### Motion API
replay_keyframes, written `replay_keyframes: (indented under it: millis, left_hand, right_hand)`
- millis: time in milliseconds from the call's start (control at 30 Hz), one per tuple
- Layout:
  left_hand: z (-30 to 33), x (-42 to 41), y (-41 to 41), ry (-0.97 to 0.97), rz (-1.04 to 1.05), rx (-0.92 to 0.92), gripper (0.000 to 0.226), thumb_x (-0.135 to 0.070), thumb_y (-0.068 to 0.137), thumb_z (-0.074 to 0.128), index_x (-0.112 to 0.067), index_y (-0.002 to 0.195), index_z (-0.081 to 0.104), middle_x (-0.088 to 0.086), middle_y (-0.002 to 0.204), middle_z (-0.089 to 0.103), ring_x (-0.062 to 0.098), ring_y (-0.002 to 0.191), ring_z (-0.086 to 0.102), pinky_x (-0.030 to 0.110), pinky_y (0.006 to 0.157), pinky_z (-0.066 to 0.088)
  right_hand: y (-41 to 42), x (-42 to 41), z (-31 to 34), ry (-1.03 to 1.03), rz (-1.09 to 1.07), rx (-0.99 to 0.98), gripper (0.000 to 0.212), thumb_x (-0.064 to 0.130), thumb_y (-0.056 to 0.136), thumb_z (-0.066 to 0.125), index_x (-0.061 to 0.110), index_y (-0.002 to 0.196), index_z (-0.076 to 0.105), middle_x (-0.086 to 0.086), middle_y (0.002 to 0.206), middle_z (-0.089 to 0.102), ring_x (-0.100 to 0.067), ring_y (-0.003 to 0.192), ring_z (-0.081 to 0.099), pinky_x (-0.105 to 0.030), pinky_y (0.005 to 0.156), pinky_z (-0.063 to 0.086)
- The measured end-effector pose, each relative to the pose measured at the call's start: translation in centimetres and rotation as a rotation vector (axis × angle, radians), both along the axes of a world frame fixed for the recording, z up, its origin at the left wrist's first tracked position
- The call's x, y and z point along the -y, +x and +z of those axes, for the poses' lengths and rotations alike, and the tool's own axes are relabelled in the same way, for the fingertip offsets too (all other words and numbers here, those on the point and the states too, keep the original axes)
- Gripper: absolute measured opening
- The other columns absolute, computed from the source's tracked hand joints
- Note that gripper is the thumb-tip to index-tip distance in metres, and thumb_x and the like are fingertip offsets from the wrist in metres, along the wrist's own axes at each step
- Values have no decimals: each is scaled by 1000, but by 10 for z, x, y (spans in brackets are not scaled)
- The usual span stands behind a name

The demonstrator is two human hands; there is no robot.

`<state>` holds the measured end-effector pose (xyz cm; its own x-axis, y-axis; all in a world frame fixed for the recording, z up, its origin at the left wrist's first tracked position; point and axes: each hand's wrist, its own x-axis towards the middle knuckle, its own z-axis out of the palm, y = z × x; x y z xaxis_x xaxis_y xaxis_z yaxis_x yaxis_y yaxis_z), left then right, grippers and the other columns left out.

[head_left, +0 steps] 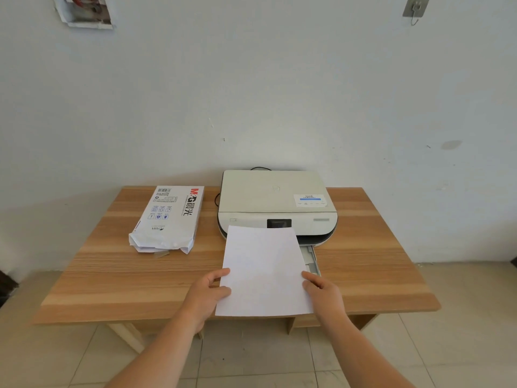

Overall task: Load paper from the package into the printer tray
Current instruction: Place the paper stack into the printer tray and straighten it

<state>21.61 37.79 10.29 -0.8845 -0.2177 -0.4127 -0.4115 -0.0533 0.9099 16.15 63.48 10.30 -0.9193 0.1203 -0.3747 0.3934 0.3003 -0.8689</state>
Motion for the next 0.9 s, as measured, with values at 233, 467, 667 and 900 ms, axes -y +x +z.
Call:
replay_keyframes:
  millis: [233,467,667,900]
  left_hand:
    - [-3,-1,-16,-4,-104,21,46,-2,84,63,-29,121,59,1,116,61,20,97,64,26,68,55]
    - [-9,-3,-26,-7,-139,39,46,-1,84,63,-28,121,59,1,113,62,20,95,65,25,67,54]
    - [-19,-17,-33,3,-119,56,44,-2,83,64,-27,119,60,3,116,63,22,97,66,28,69,55]
    - [-26,-39,-40,8,-119,93,37,-7,83,65,-28,114,63,1,119,61,19,103,62,27,79,51]
  right_hand:
    - [-7,-4,4,3,-55,29,28,16,96,52,22,120,66,11,101,60,-17,85,59,-24,64,48]
    - [-9,-9,2,-36,-104,27,28,13,95,52,21,117,67,10,103,64,-13,82,59,-23,62,46]
    - [-19,-23,-7,-70,-102,49,27,13,94,53,19,115,68,9,105,63,-11,88,59,-23,63,46]
    - [-35,-51,-28,-84,-89,126,25,14,90,56,20,108,72,7,98,68,-17,84,62,-28,69,48]
